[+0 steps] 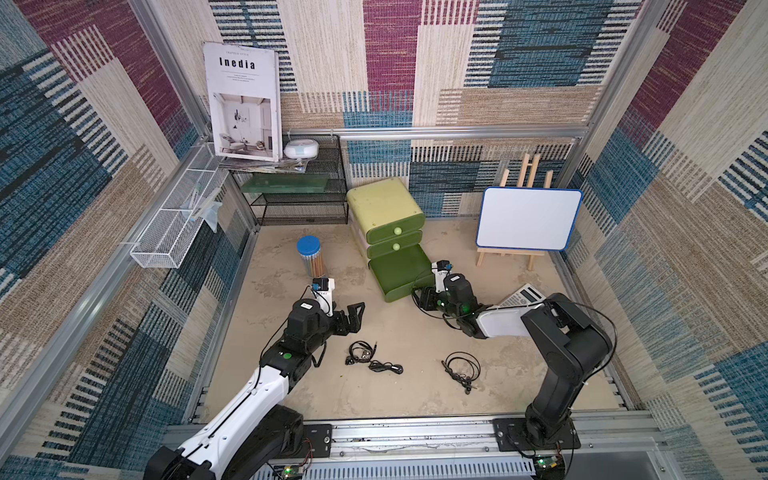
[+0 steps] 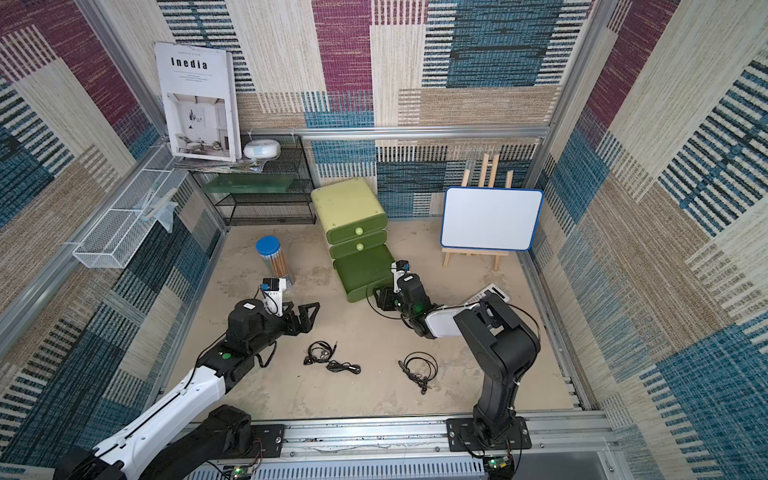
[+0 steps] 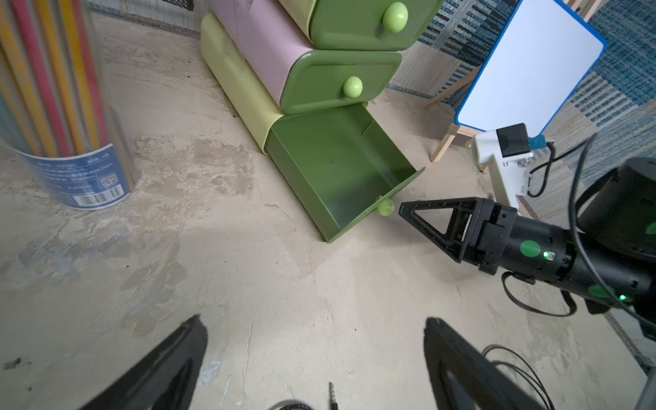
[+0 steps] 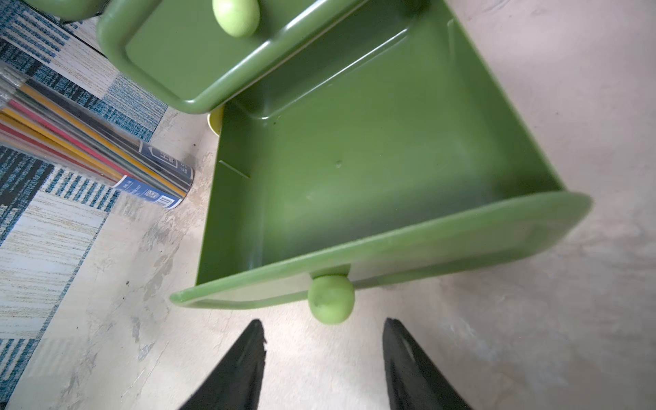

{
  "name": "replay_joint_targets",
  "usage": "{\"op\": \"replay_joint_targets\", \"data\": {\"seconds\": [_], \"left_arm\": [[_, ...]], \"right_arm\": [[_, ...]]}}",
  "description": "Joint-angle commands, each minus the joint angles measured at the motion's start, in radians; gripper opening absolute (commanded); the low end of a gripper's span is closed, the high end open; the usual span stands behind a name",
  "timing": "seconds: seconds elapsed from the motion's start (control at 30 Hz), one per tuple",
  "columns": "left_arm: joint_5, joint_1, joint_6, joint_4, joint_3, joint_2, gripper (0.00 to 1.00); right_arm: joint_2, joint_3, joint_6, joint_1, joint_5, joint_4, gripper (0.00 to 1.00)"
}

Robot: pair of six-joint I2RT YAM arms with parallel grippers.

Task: Place the wired earphones into the drawer by color
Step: Close the drawer in the storage box, then pick up the wired earphones from the center of the board.

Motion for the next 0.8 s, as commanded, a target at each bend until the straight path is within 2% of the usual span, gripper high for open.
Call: {"op": "replay_joint_targets", "data": {"seconds": [0.0,0.23,0.37,0.47,0.53,0.77], "left_arm": [[0.051,-0.008,0.027,0.037,0.012,0.021,0.99],[0.051,-0.034,0.047,0.040,0.020,0.036,0.99],[0.050,-0.037,0.045,0.043,0.016,0.035,0.99],[0.050,-0.038,0.045,0.043,0.016,0.034,0.99],[0.048,-0.039,0.045,0.043,0.016,0.033,0.99],[0.044,-0.042,0.048,0.044,0.016,0.035,0.99]], "right_arm": [[-0.050,-0.007,-0.039,0.001,-0.003,-0.112,0.64],[-0.181,-0.003,-0.072,0.001,0.003,-0.376,0.76],[-0.270,-0.006,-0.088,0.003,0.031,-0.517,0.92],[-0.336,-0.012,-0.096,0.003,0.045,-0.605,0.92],[-0.377,-0.020,-0.096,0.003,0.050,-0.653,0.96],[-0.487,-0.043,-0.114,0.016,0.011,-0.820,0.93]]}}
